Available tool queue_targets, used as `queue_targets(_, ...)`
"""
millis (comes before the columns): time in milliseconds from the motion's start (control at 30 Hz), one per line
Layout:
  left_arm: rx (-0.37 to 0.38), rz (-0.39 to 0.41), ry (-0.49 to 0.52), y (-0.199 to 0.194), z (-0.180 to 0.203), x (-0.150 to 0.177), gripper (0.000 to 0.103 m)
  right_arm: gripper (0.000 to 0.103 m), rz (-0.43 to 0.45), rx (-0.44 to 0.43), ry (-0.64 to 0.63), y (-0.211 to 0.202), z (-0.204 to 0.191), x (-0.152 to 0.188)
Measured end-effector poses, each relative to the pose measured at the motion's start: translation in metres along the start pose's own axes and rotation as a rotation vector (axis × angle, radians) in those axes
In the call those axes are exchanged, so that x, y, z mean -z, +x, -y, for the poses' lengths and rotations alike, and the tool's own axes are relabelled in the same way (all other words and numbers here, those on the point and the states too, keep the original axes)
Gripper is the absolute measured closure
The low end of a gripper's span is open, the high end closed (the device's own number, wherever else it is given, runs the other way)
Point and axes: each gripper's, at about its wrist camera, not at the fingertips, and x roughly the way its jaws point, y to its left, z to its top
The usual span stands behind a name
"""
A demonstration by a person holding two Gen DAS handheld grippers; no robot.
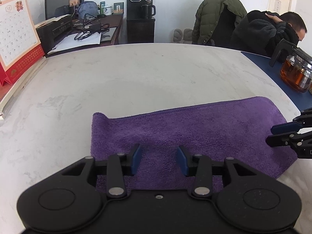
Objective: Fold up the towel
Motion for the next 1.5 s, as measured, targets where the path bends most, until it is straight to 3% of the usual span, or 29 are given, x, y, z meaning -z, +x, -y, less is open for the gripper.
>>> queue_targets(333,-0.074,-0.024,-0.061,-0.001,0.012,-0.005,0.063,0.076,-0.012,-0.005,-0.007,0.004,0.001,-0.007)
queue_targets(633,-0.144,-0.065,-0.054,-0.007,0.021,-0.013,0.062,0.071,-0.008,-0.005,0.001,0.011,0.004,-0.017)
queue_targets(733,-0.165,-0.062,-0.013,-0.025,0.030,-0.011,0.054,0.061,-0.010,-0.029,0.017,0.009,0.008,-0.016)
queue_targets(800,-0.174,-0.049,0.006,-0.043,0.038,-0.011,0.045,0.044,0.005,-0.044,0.043,0.004,0.011,-0.016)
queue_targets(867,-0.173,-0.017,0.008,-0.063,0.043,-0.014,0.034,0.038,0.053,-0.076,0.078,-0.010,0.018,-0.015)
queue_targets(1000,-0.163,0.089,0.006,-0.112,0.060,-0.029,0.009,0.016,0.125,-0.149,0.150,-0.043,0.027,-0.011)
queue_targets(1100,-0.219,0.142,0.000,-0.137,0.075,-0.041,0.003,0.000,0.162,-0.253,0.203,-0.078,0.035,-0.006)
queue_targets(1200,-0.301,0.222,0.023,-0.157,0.092,-0.048,0.001,0.000,0.182,-0.321,0.271,-0.100,0.044,-0.003)
queue_targets(1267,-0.297,0.259,0.042,-0.167,0.098,-0.053,0.001,0.000,0.220,-0.352,0.358,-0.121,0.056,0.000)
queue_targets(1400,-0.269,0.257,0.076,-0.185,0.107,-0.070,0.001,0.000,0.340,-0.195,0.345,-0.177,0.059,-0.002)
queue_targets(1500,-0.262,0.282,0.097,-0.191,0.115,-0.072,0.001,0.000,0.456,-0.158,0.345,-0.211,0.055,-0.003)
